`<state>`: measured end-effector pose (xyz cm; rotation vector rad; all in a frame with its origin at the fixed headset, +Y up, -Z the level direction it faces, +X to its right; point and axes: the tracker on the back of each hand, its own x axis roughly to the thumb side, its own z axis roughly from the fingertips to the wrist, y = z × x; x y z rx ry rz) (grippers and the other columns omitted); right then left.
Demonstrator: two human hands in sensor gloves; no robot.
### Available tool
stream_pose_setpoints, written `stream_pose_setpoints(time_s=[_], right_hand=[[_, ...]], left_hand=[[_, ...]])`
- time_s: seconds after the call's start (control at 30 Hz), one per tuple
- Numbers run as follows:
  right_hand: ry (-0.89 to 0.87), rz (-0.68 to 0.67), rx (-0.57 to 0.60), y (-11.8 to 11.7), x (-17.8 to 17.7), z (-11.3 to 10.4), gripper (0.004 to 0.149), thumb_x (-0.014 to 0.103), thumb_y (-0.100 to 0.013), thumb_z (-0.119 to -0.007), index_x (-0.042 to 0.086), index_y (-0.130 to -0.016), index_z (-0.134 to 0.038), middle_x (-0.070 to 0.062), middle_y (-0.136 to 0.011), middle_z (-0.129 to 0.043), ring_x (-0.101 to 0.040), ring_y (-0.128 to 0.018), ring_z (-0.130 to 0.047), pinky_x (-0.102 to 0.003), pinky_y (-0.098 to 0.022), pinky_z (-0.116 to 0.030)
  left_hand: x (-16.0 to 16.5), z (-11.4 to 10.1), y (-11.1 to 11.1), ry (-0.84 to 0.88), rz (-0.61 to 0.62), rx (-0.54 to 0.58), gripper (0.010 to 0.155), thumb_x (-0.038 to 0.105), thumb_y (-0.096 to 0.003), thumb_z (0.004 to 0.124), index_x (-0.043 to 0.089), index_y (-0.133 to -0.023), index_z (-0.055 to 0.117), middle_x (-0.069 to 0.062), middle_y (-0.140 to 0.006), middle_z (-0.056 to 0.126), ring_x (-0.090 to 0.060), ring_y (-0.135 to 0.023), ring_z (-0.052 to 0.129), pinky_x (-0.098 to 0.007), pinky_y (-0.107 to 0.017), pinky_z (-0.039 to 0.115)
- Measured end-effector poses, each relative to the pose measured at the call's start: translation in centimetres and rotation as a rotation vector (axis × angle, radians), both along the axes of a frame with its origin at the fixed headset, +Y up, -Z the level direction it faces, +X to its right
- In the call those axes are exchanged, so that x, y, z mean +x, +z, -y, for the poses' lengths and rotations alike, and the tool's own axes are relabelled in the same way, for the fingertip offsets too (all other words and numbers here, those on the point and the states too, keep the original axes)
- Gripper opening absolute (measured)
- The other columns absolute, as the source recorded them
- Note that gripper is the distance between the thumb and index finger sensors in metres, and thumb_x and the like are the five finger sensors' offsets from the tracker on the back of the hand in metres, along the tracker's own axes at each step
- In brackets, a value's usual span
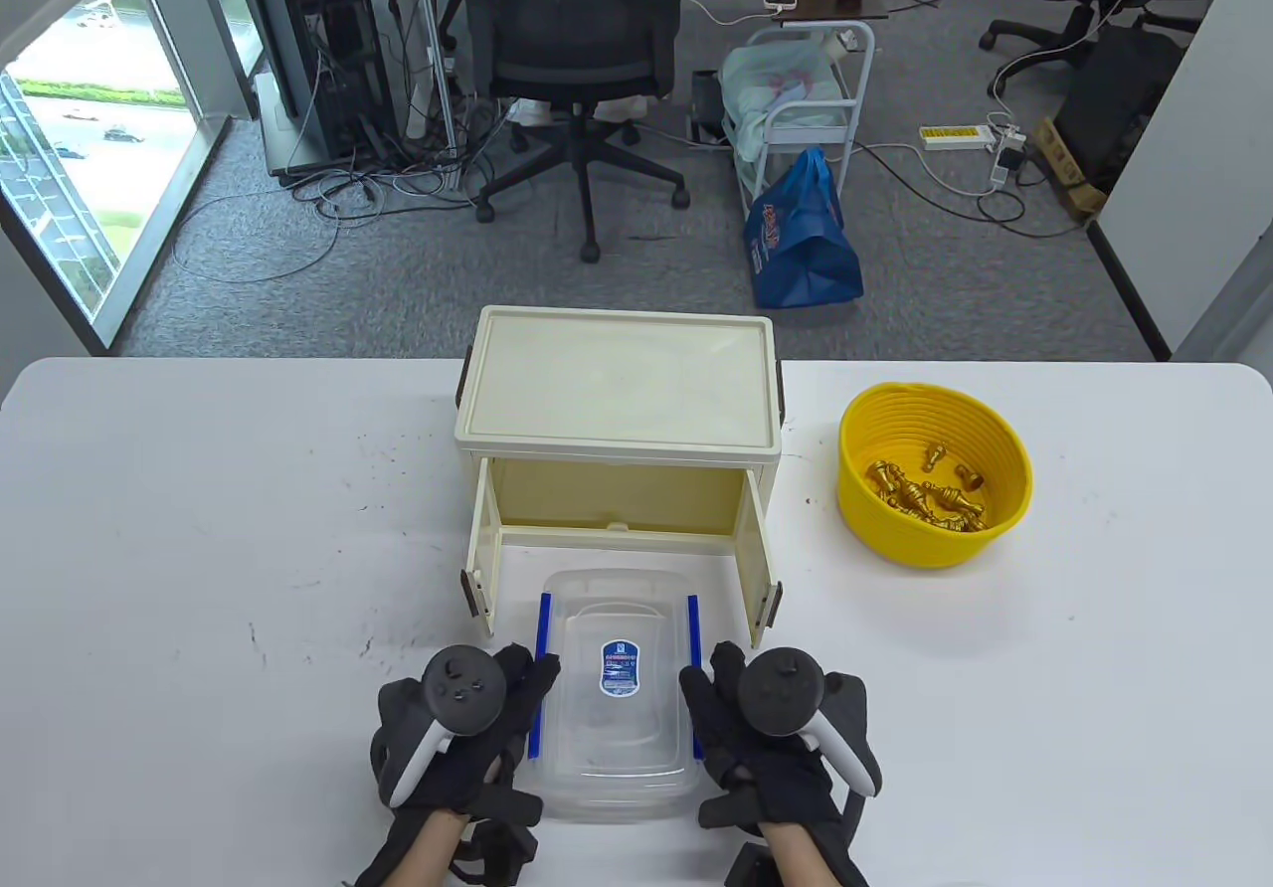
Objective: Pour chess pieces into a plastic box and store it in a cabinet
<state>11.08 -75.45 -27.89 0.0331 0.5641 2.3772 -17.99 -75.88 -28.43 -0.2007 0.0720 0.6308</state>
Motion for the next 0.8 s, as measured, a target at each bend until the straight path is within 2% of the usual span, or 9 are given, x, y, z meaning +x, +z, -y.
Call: stream_pose_setpoints(time_s=[0.07, 0.13, 0.43, 0.53, 0.8], right_hand=[[-0.104, 0.022, -0.013, -0.3, 0.2, 0.9, 0.062, 0.044, -0.069, -0.053, 0.004, -0.115, -0.044, -0.020, -0.096, -0.079, -0.027, -0.060, -0.096, -0.033, -0.040, -0.079], [-0.183, 0.010, -0.018, -0.3, 0.2, 1.3, 0.062, 0.042, -0.070, -0.054, 0.001, -0.115, -0.043, -0.020, -0.093, -0.079, -0.026, -0.057, -0.095, -0.032, -0.039, -0.079], [0.017, 0.038, 0.118, 0.3, -1.3, 0.5, 0.056, 0.036, -0.069, -0.052, -0.003, -0.110, -0.048, -0.018, -0.088, -0.083, -0.023, -0.052, -0.095, -0.030, -0.038, -0.078], [0.039, 0.057, 0.142, 0.4, -1.5, 0.3, 0.055, 0.035, -0.068, -0.054, -0.004, -0.107, -0.051, -0.019, -0.085, -0.085, -0.023, -0.050, -0.097, -0.030, -0.037, -0.079], [0.076, 0.091, 0.171, 0.6, -1.9, 0.2, 0.054, 0.034, -0.068, -0.056, -0.005, -0.105, -0.055, -0.019, -0.083, -0.087, -0.023, -0.049, -0.098, -0.030, -0.037, -0.080]], left_hand=[[0.0, -0.1, -0.2, 0.036, 0.026, -0.042, 0.063, 0.049, -0.0712, 0.054, 0.005, -0.115, 0.066, -0.014, -0.095, 0.091, -0.022, -0.070, 0.102, -0.040, -0.049, 0.089], [0.2, 0.1, -0.1, 0.018, 0.025, -0.018, 0.062, 0.047, -0.0727, 0.052, 0.004, -0.115, 0.065, -0.013, -0.094, 0.091, -0.021, -0.070, 0.101, -0.038, -0.049, 0.089], [0.5, -0.3, -0.2, -0.038, 0.039, 0.019, 0.056, 0.040, -0.0746, 0.051, 0.001, -0.110, 0.070, -0.013, -0.087, 0.094, -0.018, -0.061, 0.103, -0.034, -0.046, 0.090], [0.9, -0.5, -0.1, -0.096, 0.035, 0.055, 0.055, 0.038, -0.0745, 0.052, 0.000, -0.107, 0.073, -0.014, -0.083, 0.095, -0.018, -0.058, 0.104, -0.033, -0.044, 0.090], [1.2, -0.5, 0.0, -0.109, 0.015, 0.080, 0.054, 0.036, -0.0741, 0.053, -0.001, -0.105, 0.075, -0.016, -0.081, 0.096, -0.019, -0.056, 0.104, -0.033, -0.044, 0.091]])
